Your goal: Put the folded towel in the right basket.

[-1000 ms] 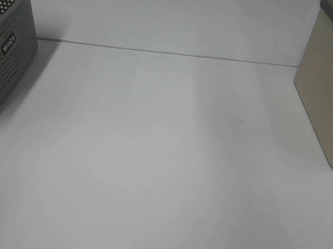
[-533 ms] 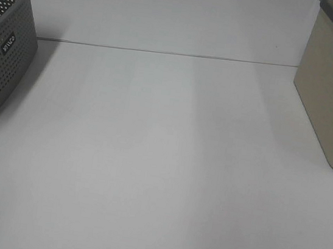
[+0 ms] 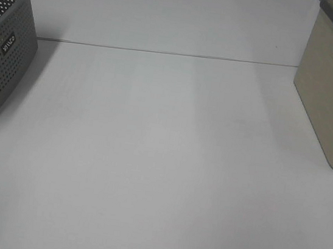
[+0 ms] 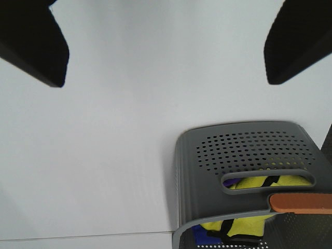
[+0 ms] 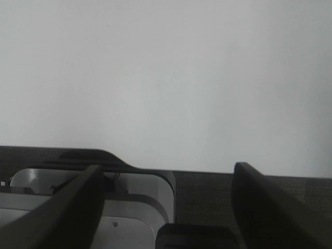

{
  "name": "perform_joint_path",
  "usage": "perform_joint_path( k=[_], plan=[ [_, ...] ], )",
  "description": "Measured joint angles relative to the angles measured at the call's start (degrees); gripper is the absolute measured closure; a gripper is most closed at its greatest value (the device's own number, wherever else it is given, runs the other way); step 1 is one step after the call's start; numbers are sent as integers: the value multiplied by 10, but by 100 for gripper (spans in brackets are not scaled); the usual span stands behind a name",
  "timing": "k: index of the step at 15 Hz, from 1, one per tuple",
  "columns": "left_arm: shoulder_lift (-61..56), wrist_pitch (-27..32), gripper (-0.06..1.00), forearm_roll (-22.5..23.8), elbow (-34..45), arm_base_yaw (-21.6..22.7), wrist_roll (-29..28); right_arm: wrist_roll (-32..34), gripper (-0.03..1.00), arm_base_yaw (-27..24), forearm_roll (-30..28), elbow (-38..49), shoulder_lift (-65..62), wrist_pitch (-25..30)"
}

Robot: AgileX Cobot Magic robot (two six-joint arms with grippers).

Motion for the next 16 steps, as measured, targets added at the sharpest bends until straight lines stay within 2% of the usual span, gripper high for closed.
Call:
perform_joint_path(
  k=[2, 5, 9, 16],
  plan=[
    [0, 0, -3, 0, 0, 0, 0, 0, 31, 0, 0, 82, -84, 0],
    [0, 0, -3, 0, 0, 0, 0, 0, 31, 0, -11, 159, -226, 2],
    [0, 0, -3, 0, 0, 0, 0, -15, 31, 0, -27, 165, -400, -46],
    [0, 0, -3, 0, 0, 0, 0, -41, 31, 0, -36, 191, -546, -84]
  ],
)
